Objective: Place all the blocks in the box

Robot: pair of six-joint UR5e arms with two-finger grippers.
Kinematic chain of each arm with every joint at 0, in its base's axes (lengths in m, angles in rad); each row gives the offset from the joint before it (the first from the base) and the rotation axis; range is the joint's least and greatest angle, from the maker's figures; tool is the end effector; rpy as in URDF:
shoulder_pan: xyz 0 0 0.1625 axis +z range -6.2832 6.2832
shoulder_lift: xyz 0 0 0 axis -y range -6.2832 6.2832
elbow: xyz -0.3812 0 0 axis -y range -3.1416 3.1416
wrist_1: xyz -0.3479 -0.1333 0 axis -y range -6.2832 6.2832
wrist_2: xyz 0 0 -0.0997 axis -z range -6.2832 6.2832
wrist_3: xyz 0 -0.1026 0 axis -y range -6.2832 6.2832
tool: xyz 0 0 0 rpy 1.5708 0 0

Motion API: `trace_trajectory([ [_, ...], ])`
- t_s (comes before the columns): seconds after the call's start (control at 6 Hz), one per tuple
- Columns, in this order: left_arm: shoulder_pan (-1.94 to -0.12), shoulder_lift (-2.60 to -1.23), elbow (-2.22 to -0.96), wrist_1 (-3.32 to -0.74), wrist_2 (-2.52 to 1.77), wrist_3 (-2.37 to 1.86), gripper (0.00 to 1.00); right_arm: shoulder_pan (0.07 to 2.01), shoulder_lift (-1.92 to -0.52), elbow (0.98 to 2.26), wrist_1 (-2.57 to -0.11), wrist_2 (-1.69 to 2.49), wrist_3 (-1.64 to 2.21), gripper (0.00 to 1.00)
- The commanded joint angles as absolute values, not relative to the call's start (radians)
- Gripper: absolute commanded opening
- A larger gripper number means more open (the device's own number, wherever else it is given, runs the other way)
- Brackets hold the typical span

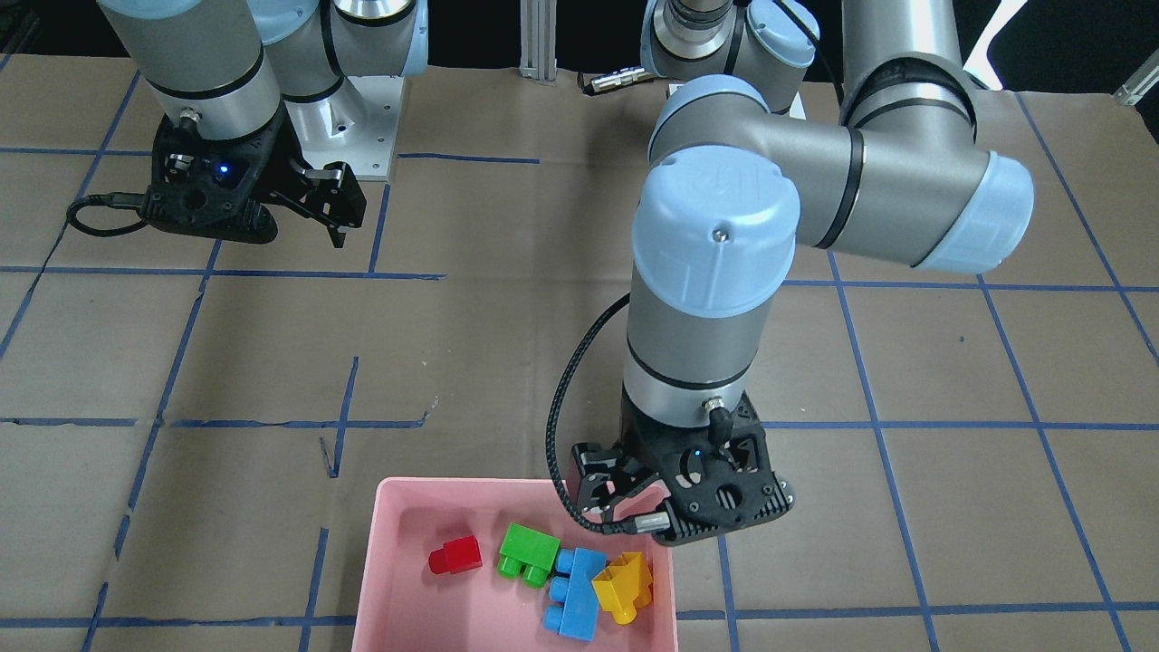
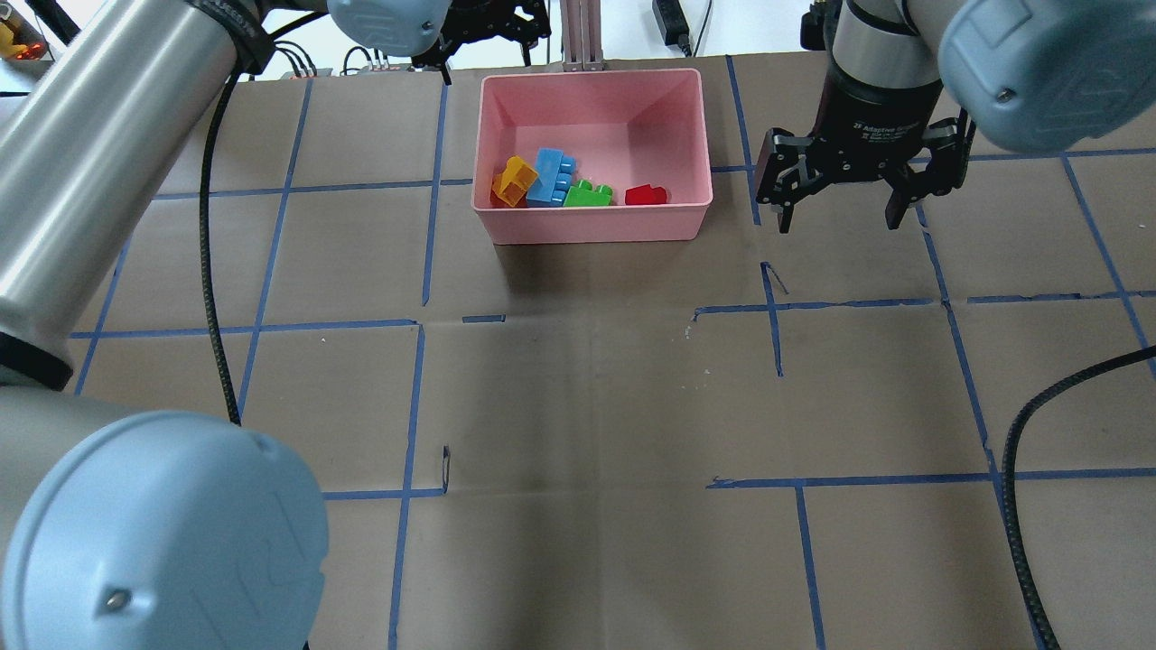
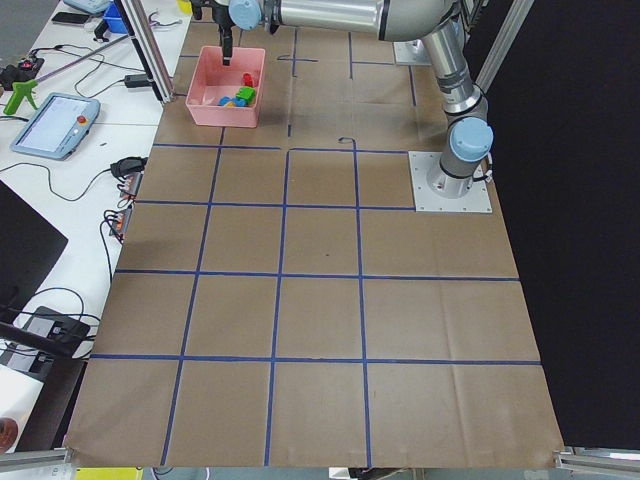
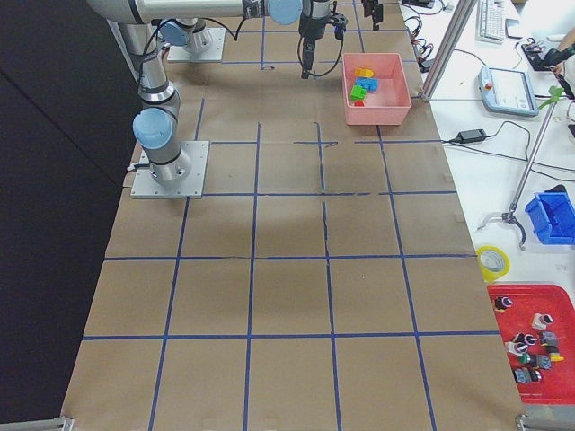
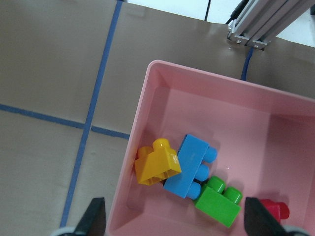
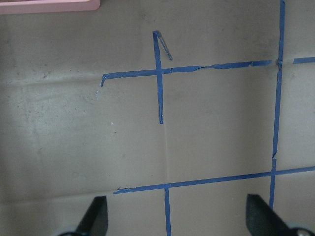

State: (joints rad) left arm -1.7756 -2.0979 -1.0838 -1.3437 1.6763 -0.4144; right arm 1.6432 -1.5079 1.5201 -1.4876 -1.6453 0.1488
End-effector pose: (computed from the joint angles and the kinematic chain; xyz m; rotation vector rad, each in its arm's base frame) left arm -0.2534 -0.6177 0.3963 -0.3375 3.0628 -0.3248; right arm 0.1587 -0.4510 0.4274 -0.1112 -3.0522 -0.1323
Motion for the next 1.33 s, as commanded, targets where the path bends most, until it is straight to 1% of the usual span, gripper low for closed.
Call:
trace_trajectory([
  [0.0,-1.746,-1.903,-1.301,-1.353,1.723,-0.136,0.99,1.643,-1.506,1.52,-1.491,-1.644,0.149,1.0],
  [0.33,-1.659,-1.72,-1.486,-1.355,1.68,0.016,0.99,1.643,-1.509,1.52,-1.52,-1.644,0.149,1.0],
  [0.5,-1.661,-1.682,-1.535,-1.355,1.625,0.018,0.99,1.644,-1.511,1.52,-1.531,-1.646,0.149,1.0],
  [1.17,-1.686,-1.696,-1.548,-1.359,1.623,-0.092,1.0,1.644,-1.508,1.52,-1.534,-1.644,0.149,1.0],
])
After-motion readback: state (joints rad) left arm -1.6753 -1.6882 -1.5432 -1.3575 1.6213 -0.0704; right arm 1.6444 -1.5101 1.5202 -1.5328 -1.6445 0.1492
